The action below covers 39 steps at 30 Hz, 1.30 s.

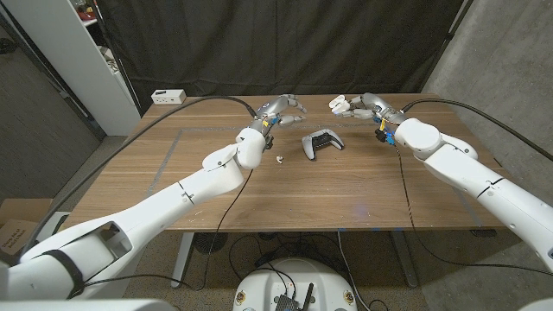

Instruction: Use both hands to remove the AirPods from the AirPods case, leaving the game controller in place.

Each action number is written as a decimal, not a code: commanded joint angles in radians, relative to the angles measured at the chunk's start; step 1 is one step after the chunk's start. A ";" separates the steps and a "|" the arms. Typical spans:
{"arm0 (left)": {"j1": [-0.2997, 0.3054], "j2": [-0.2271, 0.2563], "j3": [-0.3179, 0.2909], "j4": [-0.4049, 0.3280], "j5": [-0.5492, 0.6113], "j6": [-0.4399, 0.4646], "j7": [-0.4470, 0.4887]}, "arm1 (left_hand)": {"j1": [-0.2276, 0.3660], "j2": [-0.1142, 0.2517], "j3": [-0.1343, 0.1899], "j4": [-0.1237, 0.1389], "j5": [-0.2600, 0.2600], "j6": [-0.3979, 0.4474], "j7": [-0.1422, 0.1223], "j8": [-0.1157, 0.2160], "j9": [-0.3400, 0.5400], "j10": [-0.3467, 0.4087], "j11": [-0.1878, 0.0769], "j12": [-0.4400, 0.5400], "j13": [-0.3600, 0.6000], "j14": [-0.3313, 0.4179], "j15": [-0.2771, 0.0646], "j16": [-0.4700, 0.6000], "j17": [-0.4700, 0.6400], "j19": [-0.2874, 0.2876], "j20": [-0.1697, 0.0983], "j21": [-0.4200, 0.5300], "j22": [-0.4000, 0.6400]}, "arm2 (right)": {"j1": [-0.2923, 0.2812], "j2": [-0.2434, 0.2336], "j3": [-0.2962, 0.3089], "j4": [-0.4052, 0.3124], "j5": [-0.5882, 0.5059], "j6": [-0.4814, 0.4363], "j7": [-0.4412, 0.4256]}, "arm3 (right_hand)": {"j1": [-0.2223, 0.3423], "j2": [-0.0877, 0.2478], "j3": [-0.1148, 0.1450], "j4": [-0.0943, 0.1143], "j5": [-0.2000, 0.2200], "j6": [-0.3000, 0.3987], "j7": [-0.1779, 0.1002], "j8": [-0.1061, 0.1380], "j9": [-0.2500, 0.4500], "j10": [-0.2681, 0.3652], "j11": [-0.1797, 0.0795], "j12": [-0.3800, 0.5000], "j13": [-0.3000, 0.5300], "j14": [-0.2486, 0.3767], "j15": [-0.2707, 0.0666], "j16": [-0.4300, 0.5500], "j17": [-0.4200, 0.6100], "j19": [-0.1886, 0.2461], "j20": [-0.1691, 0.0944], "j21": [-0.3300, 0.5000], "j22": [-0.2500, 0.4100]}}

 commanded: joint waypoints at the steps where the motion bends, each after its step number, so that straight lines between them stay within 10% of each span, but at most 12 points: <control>1: 0.021 -0.076 -0.062 0.096 -0.019 -0.430 0.142 | -0.012 0.003 -0.012 0.000 0.007 0.015 -0.013 0.000 -0.002 -0.002 -0.008 -0.001 0.002 0.015 -0.037 -0.005 0.003 0.003 0.001 0.004 0.002 | 0.004 0.015 0.020 0.008 0.074 -0.025 0.022 | 0.013 0.011 0.009 -0.001 0.003 0.101 0.000 0.011 0.227 -0.031 0.010 -0.014 -0.002 -0.019 -0.117 -0.005 0.007 0.005 0.007 0.005 0.002; 39: -0.086 -0.210 -0.043 0.341 -0.101 -0.571 0.018 | -0.044 0.003 -0.035 0.014 0.029 0.041 -0.006 -0.004 -0.033 -0.012 -0.010 -0.007 0.004 0.010 -0.021 -0.010 0.014 0.000 0.013 -0.003 0.005 | -0.021 0.008 0.001 -0.035 -0.043 0.018 -0.056 | 0.018 0.006 0.008 0.000 0.001 0.101 -0.017 0.005 0.230 -0.028 -0.009 -0.014 0.003 -0.025 -0.129 0.006 0.024 -0.004 0.016 0.003 0.002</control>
